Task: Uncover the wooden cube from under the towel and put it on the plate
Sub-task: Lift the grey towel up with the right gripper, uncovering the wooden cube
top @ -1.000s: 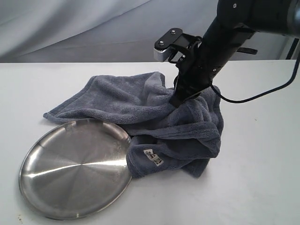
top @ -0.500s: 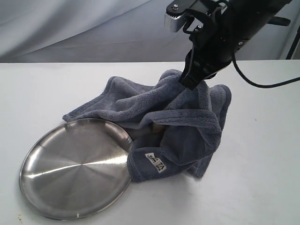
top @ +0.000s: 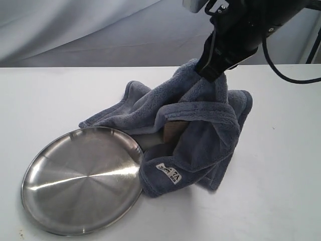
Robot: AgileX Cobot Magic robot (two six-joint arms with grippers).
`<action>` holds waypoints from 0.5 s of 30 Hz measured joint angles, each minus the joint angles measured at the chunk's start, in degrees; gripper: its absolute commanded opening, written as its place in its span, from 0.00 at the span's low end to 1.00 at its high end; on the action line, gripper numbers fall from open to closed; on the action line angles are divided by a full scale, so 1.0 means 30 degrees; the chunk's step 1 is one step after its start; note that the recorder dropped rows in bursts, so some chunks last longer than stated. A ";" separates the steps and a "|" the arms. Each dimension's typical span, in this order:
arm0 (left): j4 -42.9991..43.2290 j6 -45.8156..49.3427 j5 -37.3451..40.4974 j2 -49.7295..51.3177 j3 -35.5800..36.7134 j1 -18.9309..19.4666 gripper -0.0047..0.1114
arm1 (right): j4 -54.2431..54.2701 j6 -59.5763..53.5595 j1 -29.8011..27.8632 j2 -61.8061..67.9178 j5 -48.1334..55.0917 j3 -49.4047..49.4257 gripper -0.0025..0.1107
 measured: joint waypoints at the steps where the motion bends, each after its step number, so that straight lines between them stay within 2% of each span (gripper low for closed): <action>1: 0.0000 0.0000 0.0000 0.0000 0.0000 0.0000 0.05 | 0.0000 0.0000 0.0000 -0.0080 -0.0140 0.0000 0.02; 9: 0.0000 0.0000 0.0000 0.0000 0.0000 0.0000 0.05 | -0.0042 0.0000 0.0000 -0.0926 -0.1818 0.0000 0.02; 15: 0.0000 0.0000 0.0000 0.0000 0.0000 0.0000 0.05 | -0.0042 0.0000 0.0000 -0.2109 -0.4547 0.0000 0.02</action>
